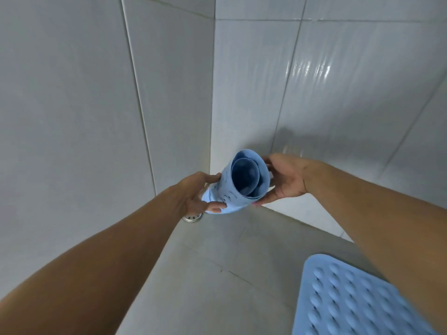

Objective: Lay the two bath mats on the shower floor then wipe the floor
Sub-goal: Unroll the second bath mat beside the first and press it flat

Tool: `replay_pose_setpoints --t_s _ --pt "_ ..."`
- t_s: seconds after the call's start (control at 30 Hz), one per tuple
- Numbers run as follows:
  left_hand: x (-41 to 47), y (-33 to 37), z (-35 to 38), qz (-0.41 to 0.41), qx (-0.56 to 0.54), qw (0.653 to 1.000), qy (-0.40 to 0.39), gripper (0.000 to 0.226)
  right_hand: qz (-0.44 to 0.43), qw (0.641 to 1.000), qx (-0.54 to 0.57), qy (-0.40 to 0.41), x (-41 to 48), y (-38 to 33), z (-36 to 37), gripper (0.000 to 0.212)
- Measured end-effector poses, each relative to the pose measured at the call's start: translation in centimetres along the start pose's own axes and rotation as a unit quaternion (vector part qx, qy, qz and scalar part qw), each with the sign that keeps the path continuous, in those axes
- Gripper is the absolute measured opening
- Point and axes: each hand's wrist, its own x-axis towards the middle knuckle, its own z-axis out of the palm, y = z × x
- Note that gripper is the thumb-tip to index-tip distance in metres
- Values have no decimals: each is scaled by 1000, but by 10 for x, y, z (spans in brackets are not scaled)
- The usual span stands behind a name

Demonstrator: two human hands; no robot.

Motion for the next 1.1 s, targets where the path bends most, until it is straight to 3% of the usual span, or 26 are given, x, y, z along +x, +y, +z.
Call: replay_pose_setpoints --t_s 0.1,0.2,0.33,0.47,0.53,0.7,0.83,0.93,1.1 --pt "-16 -20 2 -21 -2 998 -65 33 39 999 31 8 -14 25 7 39" --pt "-23 -43 -1 7 -7 999 -37 68 54 996 76 17 -26 55 9 54" --pt "-41 -61 0 5 11 1000 -29 51 79 992 99 6 -45 78 14 68" --pt "-58 -60 13 0 -13 999 -49 67 83 988 125 34 -79 78 7 67" --pt "-73 -59 26 0 -17 997 -69 63 78 989 125 33 -96 74 2 67" --pt "-117 -70 50 24 13 998 -62 59 31 995 90 -8 -134 75 3 58" --pt "-149 -92 63 35 8 999 -9 33 13 997 69 -39 -168 96 11 47" --pt "-178 -108 71 31 79 996 -6 23 5 996 24 -87 -196 108 10 61" --pt "-228 -140 94 56 103 993 7 32 -15 990 -22 -141 -251 124 -5 69"
